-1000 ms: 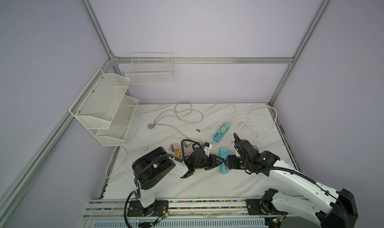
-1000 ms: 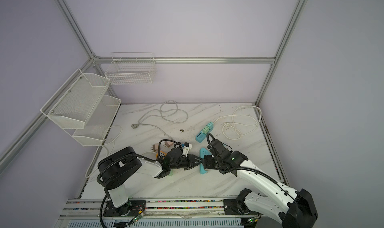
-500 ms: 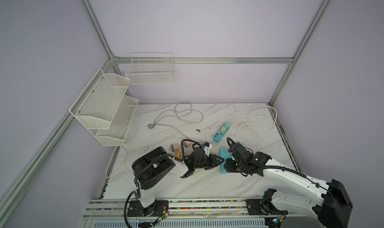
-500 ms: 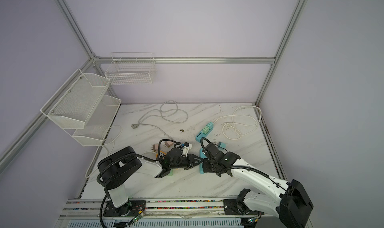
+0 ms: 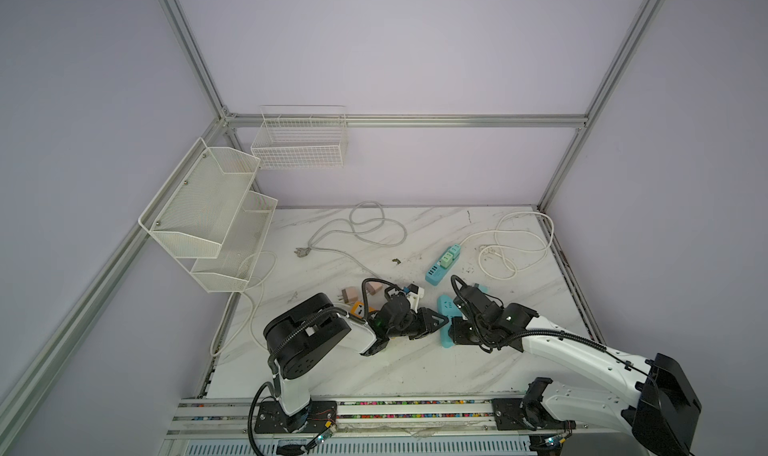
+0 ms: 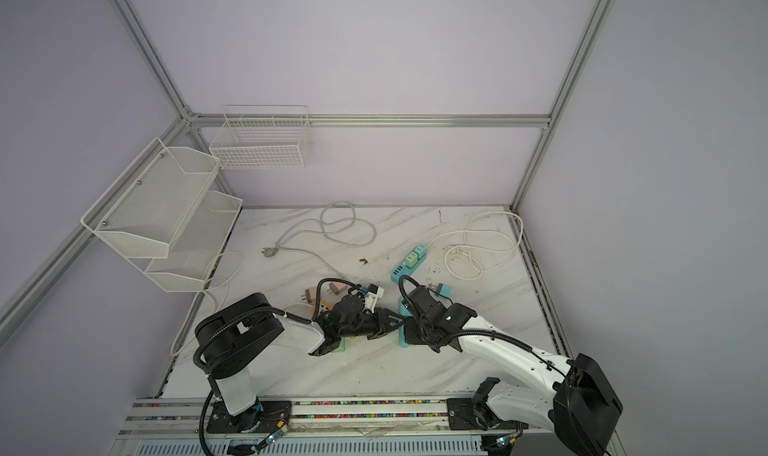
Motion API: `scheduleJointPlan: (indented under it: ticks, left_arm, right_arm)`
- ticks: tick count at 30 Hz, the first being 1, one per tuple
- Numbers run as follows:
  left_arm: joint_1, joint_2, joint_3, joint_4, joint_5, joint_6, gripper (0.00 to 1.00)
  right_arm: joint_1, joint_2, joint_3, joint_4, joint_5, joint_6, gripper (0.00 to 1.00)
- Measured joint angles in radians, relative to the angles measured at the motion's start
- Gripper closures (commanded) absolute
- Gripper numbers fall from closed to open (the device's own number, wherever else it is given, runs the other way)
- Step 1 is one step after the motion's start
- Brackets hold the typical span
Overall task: Pull the plug off the socket
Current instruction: 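Pull the pink plug from the strip with the right gripper while the left clamps it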
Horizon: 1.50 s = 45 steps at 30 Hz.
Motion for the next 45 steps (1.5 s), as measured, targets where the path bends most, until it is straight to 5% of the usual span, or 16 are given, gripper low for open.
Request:
scheduleJointPlan:
  ticks: [45]
  left_arm:
    - [0.013, 0.000, 0.000, 0.012, -0.016, -0.014, 1.00]
  right_arm:
    - [0.000, 0.080, 0.076, -0.026, 0.022, -0.004, 0.83]
